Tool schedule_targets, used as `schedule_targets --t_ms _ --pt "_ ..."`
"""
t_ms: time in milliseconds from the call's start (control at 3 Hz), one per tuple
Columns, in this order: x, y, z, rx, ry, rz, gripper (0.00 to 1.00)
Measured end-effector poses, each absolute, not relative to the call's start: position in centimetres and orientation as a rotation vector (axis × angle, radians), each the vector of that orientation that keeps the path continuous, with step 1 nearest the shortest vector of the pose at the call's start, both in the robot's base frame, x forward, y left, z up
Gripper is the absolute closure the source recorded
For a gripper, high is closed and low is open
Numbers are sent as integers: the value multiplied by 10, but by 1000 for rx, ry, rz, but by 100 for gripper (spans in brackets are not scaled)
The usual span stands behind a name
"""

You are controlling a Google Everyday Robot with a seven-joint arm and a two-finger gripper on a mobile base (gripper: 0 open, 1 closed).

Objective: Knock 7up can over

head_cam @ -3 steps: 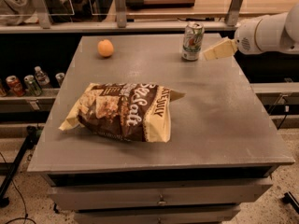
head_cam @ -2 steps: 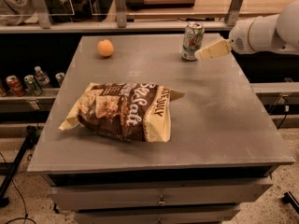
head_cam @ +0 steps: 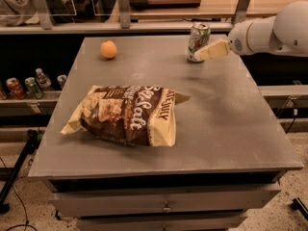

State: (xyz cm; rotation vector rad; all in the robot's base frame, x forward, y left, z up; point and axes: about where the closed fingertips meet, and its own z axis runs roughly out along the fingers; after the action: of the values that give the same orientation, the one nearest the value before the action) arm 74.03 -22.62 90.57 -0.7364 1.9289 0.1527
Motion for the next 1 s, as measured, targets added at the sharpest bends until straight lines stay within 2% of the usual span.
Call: schedule_targets --t_ms 1000 --pt "760 -206 894 -702 1890 224 0"
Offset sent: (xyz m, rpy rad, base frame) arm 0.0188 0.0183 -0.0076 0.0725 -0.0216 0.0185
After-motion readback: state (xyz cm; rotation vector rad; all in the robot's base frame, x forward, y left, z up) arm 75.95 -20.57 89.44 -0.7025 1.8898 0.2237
